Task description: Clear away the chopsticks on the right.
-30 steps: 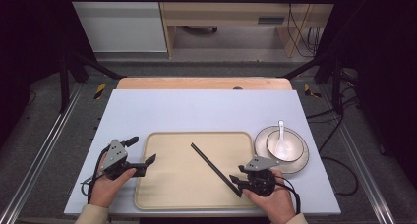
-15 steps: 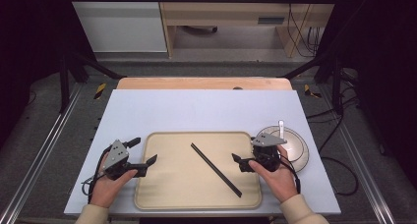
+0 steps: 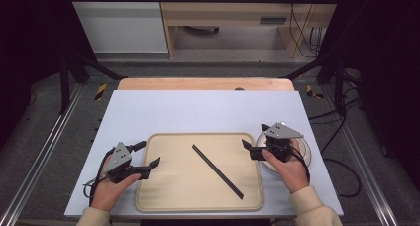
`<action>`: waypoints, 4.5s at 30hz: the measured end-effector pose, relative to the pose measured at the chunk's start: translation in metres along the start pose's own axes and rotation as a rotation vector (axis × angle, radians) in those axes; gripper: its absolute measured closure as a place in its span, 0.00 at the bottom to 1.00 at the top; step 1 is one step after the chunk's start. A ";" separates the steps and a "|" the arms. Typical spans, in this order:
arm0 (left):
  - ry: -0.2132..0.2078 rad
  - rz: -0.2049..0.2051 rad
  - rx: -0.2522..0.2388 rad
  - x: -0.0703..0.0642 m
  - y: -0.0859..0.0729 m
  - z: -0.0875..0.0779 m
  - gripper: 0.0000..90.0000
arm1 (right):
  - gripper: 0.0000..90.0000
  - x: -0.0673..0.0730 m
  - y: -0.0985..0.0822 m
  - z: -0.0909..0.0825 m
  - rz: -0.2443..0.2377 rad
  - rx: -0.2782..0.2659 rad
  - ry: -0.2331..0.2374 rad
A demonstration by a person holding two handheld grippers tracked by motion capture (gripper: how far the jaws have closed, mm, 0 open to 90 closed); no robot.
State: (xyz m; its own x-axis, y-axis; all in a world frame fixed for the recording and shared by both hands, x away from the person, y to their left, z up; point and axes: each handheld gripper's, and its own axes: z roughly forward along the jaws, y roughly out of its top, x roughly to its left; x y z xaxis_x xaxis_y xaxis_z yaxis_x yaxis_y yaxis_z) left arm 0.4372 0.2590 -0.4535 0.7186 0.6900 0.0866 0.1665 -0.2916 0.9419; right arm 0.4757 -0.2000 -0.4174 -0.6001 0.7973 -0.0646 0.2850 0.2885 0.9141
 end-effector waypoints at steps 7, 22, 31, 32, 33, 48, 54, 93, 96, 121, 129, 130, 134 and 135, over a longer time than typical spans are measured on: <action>-0.038 -0.004 0.021 -0.009 0.005 0.006 0.38 | 0.11 -0.009 -0.001 -0.010 0.005 -0.031 -0.018; -0.094 0.032 0.186 -0.030 0.028 0.043 0.98 | 0.09 -0.041 -0.025 -0.054 0.045 -0.089 -0.125; -0.120 0.047 0.292 -0.048 0.035 0.084 1.00 | 0.09 -0.047 -0.039 -0.073 0.052 -0.127 -0.148; -0.122 0.045 0.301 -0.049 0.034 0.087 1.00 | 0.09 -0.047 -0.040 -0.073 0.049 -0.130 -0.149; -0.128 0.041 0.308 -0.050 0.034 0.090 1.00 | 0.09 -0.046 -0.041 -0.074 0.048 -0.131 -0.147; -0.145 0.036 0.389 -0.061 0.033 0.113 1.00 | 0.11 -0.032 -0.050 -0.074 0.001 -0.167 -0.068; -0.148 0.047 0.415 -0.063 0.032 0.125 1.00 | 0.08 -0.027 -0.053 -0.072 -0.002 -0.156 -0.011; -0.246 0.200 0.439 -0.091 0.056 0.194 0.99 | 0.13 -0.016 -0.059 -0.064 -0.029 -0.140 0.022; -0.256 0.196 0.443 -0.094 0.058 0.188 0.99 | 0.13 -0.016 -0.059 -0.064 -0.030 -0.140 0.023; -0.344 0.221 0.468 -0.122 0.060 0.182 0.99 | 0.14 -0.017 -0.059 -0.063 -0.023 -0.129 0.022; -0.383 0.214 0.454 -0.134 0.057 0.181 0.99 | 0.14 -0.016 -0.059 -0.062 -0.021 -0.125 0.021; -0.384 0.214 0.455 -0.134 0.057 0.182 0.99 | 0.14 -0.016 -0.060 -0.062 -0.022 -0.123 0.021; -0.384 0.196 0.439 -0.137 0.057 0.186 0.99 | 0.14 -0.016 -0.060 -0.062 -0.023 -0.120 0.026; -0.381 0.196 0.440 -0.138 0.057 0.187 0.99 | 0.14 -0.016 -0.060 -0.062 -0.023 -0.121 0.026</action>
State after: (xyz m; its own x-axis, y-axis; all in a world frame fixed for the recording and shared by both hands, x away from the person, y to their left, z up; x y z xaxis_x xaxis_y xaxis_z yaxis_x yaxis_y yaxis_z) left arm 0.4739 0.0238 -0.4721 0.9415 0.3338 0.0464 0.2112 -0.6916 0.6908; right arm 0.4223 -0.2630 -0.4463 -0.6254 0.7765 -0.0767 0.1799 0.2391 0.9542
